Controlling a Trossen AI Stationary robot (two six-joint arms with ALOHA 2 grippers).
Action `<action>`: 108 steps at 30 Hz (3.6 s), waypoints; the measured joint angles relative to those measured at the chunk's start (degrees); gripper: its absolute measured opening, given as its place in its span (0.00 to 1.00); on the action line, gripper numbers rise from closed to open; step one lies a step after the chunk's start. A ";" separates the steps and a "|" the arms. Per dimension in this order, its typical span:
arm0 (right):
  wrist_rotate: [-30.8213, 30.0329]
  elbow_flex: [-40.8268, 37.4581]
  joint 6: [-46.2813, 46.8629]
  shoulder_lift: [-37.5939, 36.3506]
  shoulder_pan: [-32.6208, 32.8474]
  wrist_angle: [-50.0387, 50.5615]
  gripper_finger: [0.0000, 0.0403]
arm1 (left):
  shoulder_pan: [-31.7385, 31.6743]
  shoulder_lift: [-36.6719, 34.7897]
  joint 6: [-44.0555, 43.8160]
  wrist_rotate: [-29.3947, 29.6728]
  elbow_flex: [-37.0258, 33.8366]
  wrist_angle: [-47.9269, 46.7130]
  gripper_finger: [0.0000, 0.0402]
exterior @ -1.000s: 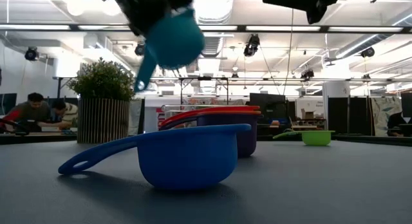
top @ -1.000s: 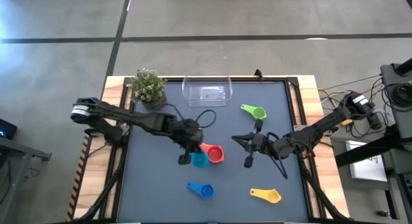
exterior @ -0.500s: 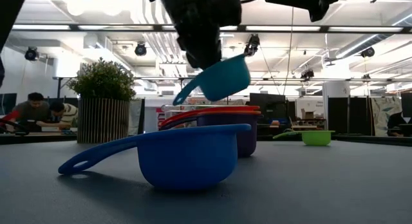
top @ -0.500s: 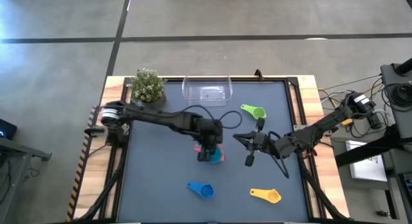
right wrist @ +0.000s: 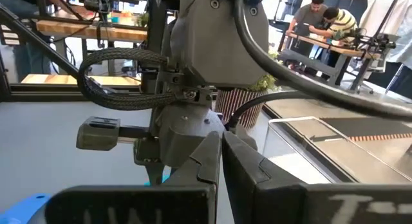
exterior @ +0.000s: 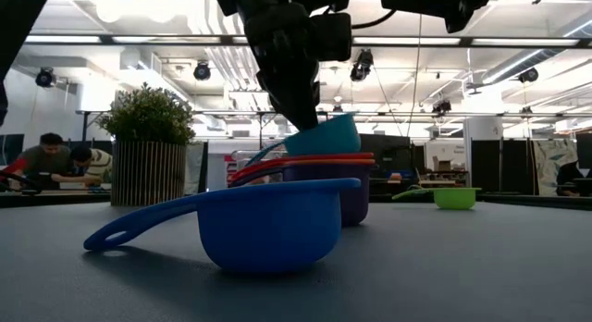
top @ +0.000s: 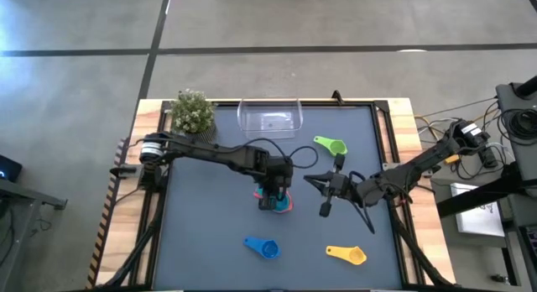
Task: Nest measuring cups in basket
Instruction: Stack the light blue measuring cup on top of the red measuring cup, then stack the green measuring cup on top of the light blue measuring cup
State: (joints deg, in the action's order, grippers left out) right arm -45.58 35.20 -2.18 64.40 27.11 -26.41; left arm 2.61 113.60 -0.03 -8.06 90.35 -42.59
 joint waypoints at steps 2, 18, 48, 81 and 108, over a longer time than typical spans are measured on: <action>0.00 0.00 0.04 0.00 0.00 0.02 0.02 | 0.00 0.02 0.00 -0.03 0.00 0.05 0.11; 0.06 0.02 1.36 0.00 0.00 0.49 0.02 | -0.06 -5.54 3.87 1.47 -0.07 -3.82 0.31; 25.02 -2.46 11.92 28.46 -10.27 -24.02 0.02 | 6.03 -65.83 -12.95 8.50 -68.96 68.95 0.25; 18.40 6.75 22.70 -5.62 -26.84 52.45 0.17 | 6.73 -64.94 -14.01 8.50 -73.13 71.03 0.25; 25.13 6.69 25.05 0.64 -35.80 68.11 0.14 | 6.67 -64.56 -17.00 9.01 -72.22 69.01 0.25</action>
State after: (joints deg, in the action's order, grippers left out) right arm -20.45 41.89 22.87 65.04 -8.68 41.69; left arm 9.28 49.05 -17.04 0.95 18.13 26.42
